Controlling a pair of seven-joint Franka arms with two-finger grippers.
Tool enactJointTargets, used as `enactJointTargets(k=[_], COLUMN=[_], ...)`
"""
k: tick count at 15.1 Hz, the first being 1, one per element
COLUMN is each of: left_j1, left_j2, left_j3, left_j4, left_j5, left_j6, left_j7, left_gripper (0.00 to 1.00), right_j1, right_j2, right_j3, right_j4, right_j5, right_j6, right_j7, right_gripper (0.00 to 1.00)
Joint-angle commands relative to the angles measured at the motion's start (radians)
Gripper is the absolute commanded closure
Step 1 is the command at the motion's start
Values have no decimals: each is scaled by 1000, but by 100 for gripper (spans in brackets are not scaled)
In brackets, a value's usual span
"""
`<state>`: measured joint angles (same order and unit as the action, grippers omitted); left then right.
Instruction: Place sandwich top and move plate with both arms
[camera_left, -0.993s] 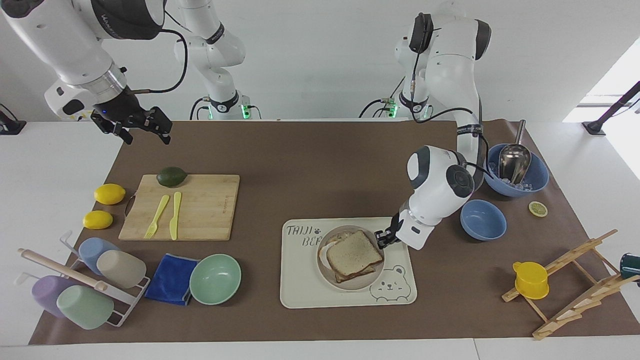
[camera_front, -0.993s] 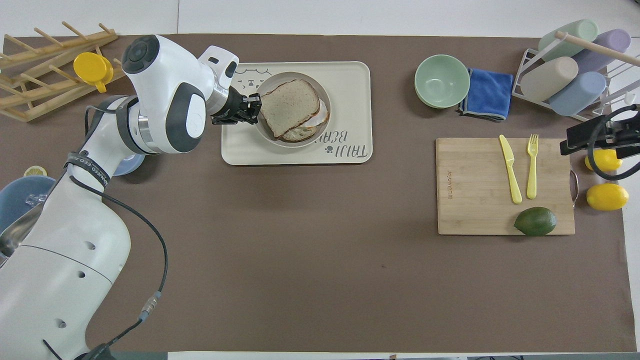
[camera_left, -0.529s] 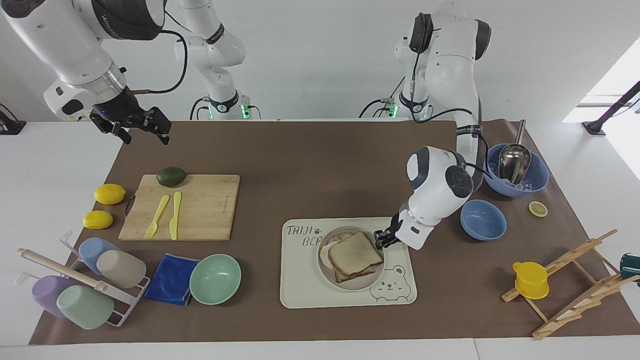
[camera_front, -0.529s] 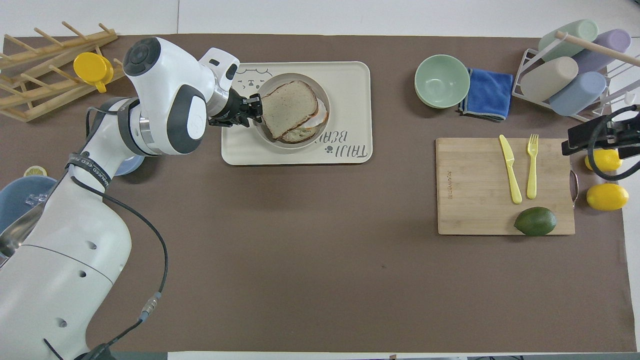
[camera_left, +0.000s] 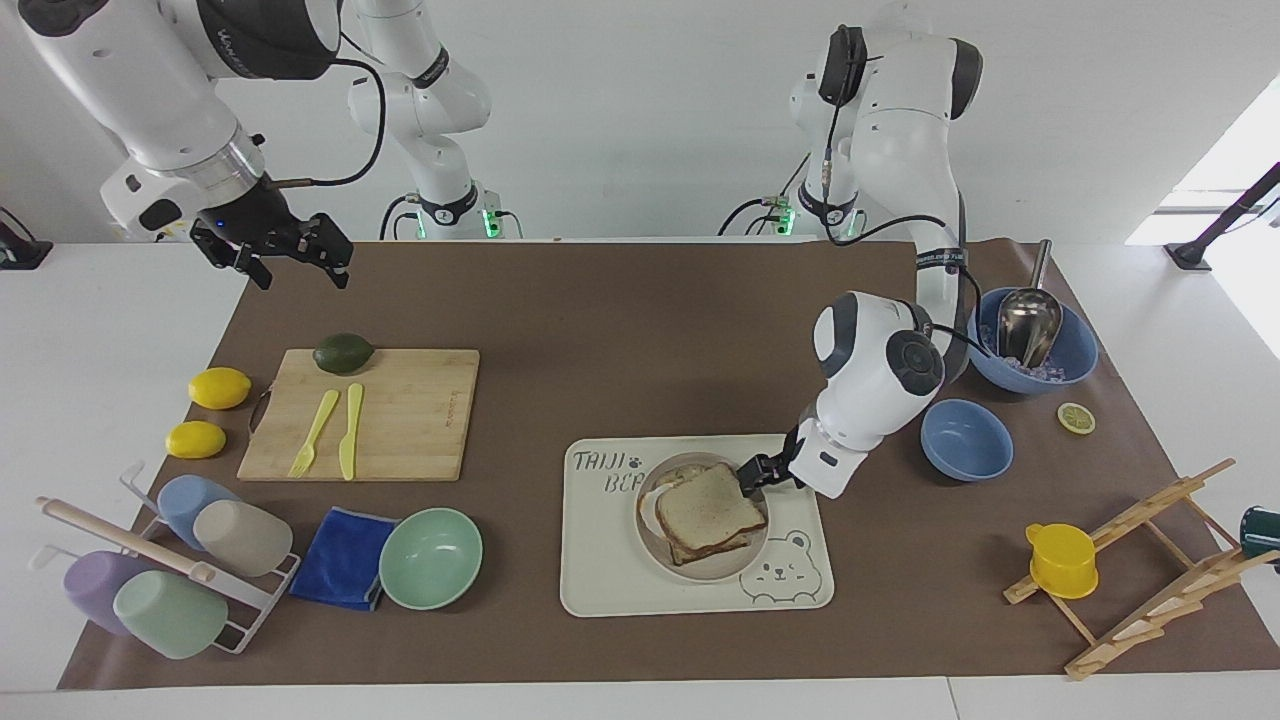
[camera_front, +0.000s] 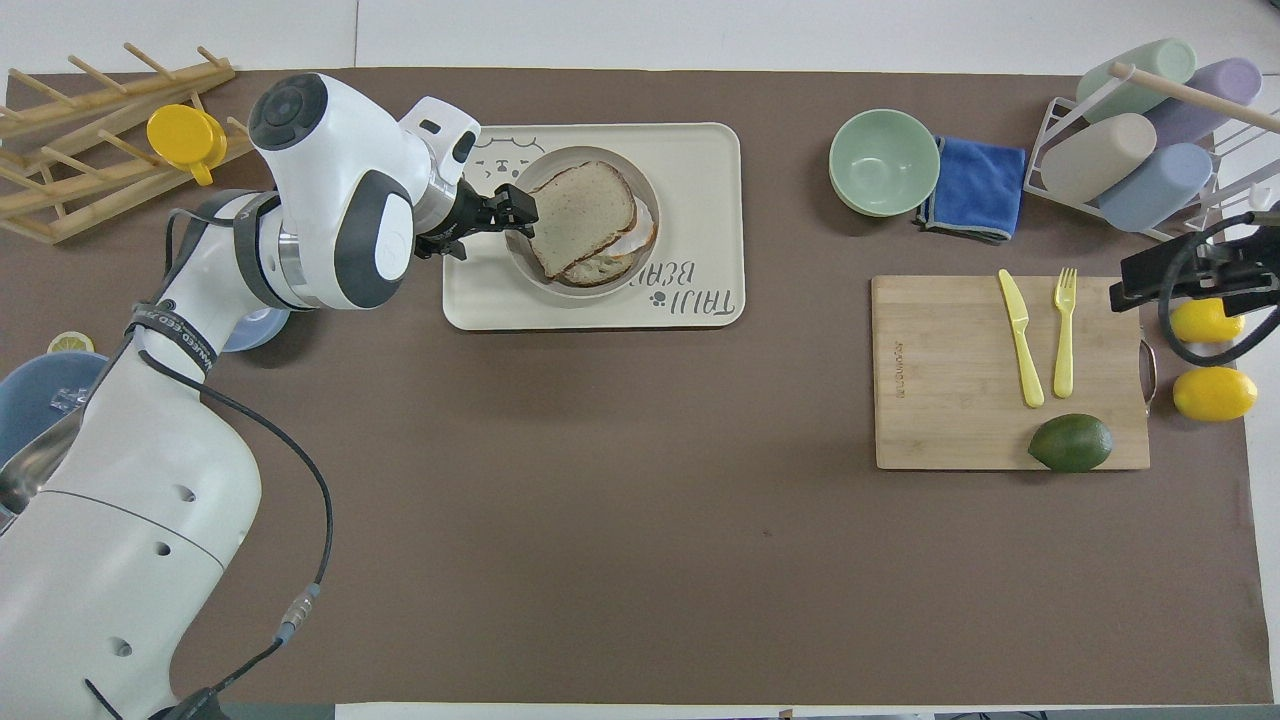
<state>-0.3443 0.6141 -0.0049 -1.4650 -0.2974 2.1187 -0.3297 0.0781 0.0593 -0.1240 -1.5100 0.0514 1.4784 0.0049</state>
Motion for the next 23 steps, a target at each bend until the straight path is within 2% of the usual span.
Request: enactJointTargets(k=[1, 4, 8, 13, 20, 23], left_j1=[8, 16, 71, 83, 119, 154], left_j2=[-26, -69, -184, -313, -509, -592], left_j3=[2, 25, 31, 29, 63, 60], left_j4=[5, 2, 2, 3, -26, -93], left_j5=[18, 32, 52, 243, 261, 264], left_j6=[-40, -54, -152, -301, -526, -560], left_j7=[12, 12, 12, 27, 196, 257], left_gripper=[0, 0, 0, 0, 0, 0], right_j1=[2, 3, 3, 3, 3, 3], right_j2=[1, 1, 1, 1, -2, -2], right_j3=[-5, -2, 1, 4, 4, 4], right_j4=[5, 7, 7, 7, 5, 5], right_j5=[-15, -16, -21, -28, -28, -28], right_j6=[-26, -26, -38, -41, -52, -53], right_j7=[-23, -22, -20, -20, -20, -19], right_gripper=[0, 0, 0, 0, 0, 0])
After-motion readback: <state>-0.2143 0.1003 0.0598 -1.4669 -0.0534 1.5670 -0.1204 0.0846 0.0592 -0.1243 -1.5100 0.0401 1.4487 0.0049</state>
